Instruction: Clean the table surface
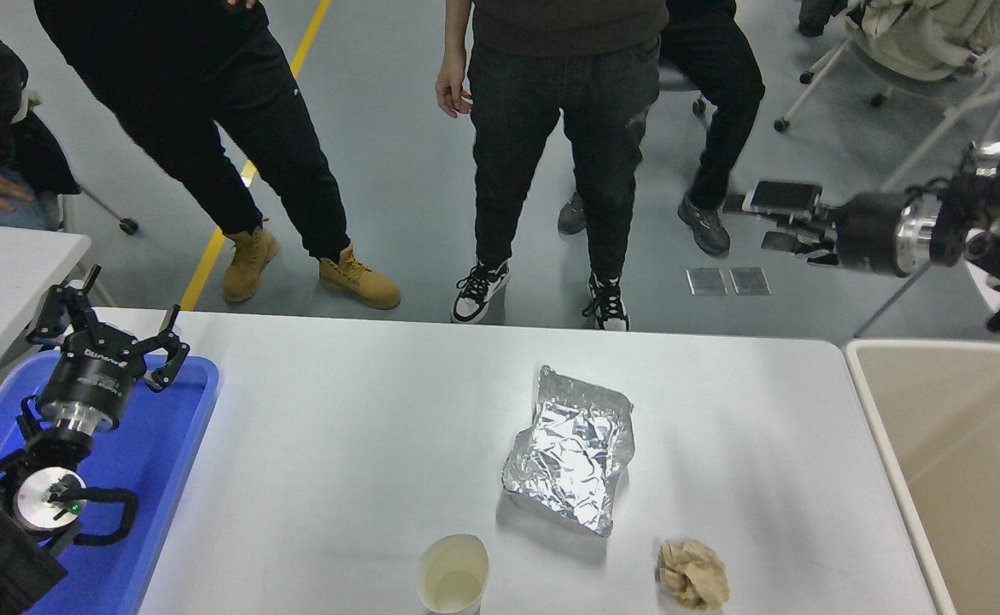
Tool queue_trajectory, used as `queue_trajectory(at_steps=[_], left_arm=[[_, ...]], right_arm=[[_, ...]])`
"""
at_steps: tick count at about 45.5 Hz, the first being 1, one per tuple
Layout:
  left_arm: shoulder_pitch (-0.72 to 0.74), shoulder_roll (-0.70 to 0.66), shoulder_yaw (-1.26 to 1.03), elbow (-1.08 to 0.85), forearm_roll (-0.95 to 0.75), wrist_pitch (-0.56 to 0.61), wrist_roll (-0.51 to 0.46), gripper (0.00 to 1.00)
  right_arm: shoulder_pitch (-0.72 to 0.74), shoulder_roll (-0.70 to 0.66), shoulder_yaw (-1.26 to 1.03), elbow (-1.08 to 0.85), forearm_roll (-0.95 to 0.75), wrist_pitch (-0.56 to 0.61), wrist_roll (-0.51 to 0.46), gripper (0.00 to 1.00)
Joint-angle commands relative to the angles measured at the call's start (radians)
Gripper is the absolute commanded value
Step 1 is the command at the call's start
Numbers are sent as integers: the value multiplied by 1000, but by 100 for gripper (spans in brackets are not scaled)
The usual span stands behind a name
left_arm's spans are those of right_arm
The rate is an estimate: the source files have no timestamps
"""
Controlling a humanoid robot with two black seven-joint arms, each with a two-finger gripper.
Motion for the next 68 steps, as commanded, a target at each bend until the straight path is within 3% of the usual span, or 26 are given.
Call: queue_trajectory(at_steps=[1,12,26,34,47,57,68], left_arm=[[0,0,0,0,0,0,0,100],[0,0,0,0,0,0,0,100],[0,0,0,0,0,0,0,100],[0,0,0,0,0,0,0,100],[0,0,0,0,0,0,0,100],[0,0,0,0,0,0,0,100],[0,0,0,0,0,0,0,100]], right_arm=[[120,177,-62,38,-172,70,0,98],[188,355,-228,76,-213,73,2,98],[239,481,-246,218,-238,94,3,98],[231,481,-208,277,-224,111,6,98],[101,481,-166,243,-229,98,-8,98],[15,481,-179,174,-230,30,-135,98],[2,481,-166,284,-220,32,-137,98]])
